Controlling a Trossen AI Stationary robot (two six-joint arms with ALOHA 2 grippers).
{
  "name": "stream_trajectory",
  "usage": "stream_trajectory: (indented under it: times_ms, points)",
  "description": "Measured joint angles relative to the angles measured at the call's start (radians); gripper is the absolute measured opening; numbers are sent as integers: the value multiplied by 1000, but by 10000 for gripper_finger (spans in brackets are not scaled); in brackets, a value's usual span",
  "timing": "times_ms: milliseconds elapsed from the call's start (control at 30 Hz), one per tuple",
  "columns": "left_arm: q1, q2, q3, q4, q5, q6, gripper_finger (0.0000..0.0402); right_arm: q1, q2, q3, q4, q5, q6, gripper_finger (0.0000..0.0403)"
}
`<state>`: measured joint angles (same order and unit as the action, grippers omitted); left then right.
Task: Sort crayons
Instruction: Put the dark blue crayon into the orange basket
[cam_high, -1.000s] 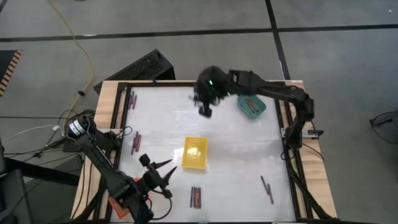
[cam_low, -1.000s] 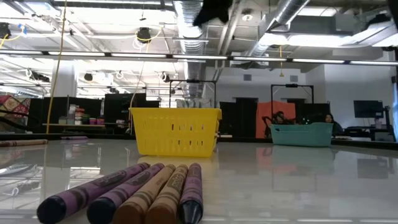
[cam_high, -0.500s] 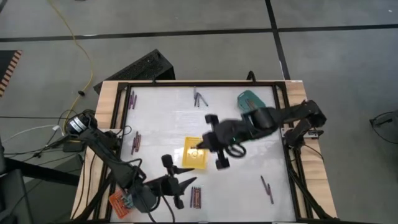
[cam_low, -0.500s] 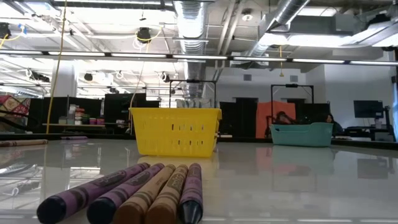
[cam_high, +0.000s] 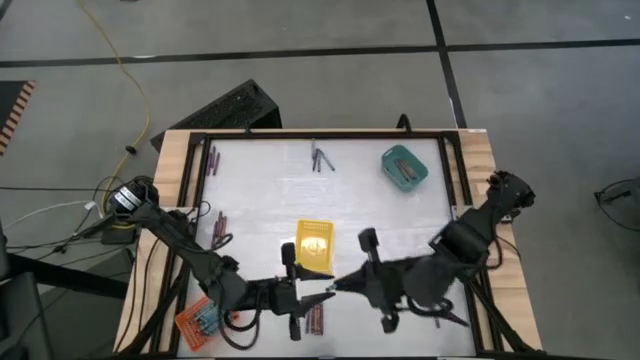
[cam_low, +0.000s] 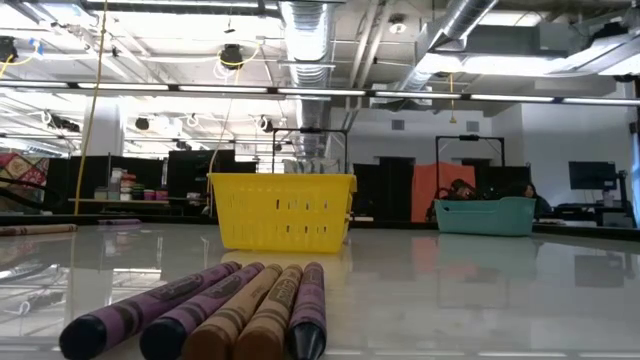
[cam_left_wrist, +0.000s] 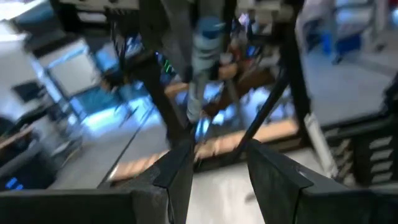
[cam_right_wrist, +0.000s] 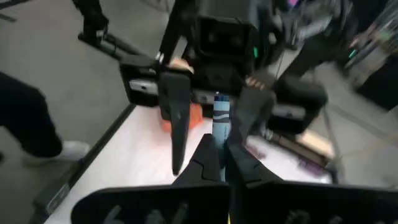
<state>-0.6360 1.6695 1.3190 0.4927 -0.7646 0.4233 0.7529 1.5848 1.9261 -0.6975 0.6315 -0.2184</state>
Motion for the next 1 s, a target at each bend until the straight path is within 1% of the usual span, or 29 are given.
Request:
stream_trajectory:
  times_ms: [67, 167, 233, 333, 433, 467, 567, 633, 800, 900, 1000]
  points:
    - [17, 0, 0, 41, 58, 16, 139, 30, 0, 0, 54, 32, -40, 0]
    - [37, 0, 0, 94, 146, 29, 139, 55, 2, 1, 123, 51, -87, 0]
    - [48, 0, 0, 124, 179, 30, 139, 61, 5, 1, 150, 63, -113, 0]
    - [58, 0, 0, 151, 199, 41, 139, 60, 6, 1, 160, 64, -120, 0]
    - [62, 0, 0, 180, 277, 66, 139, 52, 7, 1, 162, 78, -121, 0]
    - [61, 0, 0, 190, 288, 71, 139, 45, 9, 1, 168, 76, -121, 0]
    - [62, 0, 0, 210, 298, 75, 139, 22, 24, 1, 179, 74, -130, 0]
    - [63, 0, 0, 216, 317, 88, 139, 8, 35, 1, 185, 54, -132, 0]
    - [63, 0, -1, 215, 323, 87, 133, -14, 56, 1, 221, 44, -176, 0]
    - [58, 0, 0, 218, 311, 96, 107, -16, 56, 1, 247, 44, -204, 0]
    - [46, 0, 0, 218, 295, 126, 66, -15, 56, 1, 262, 43, -224, 0]
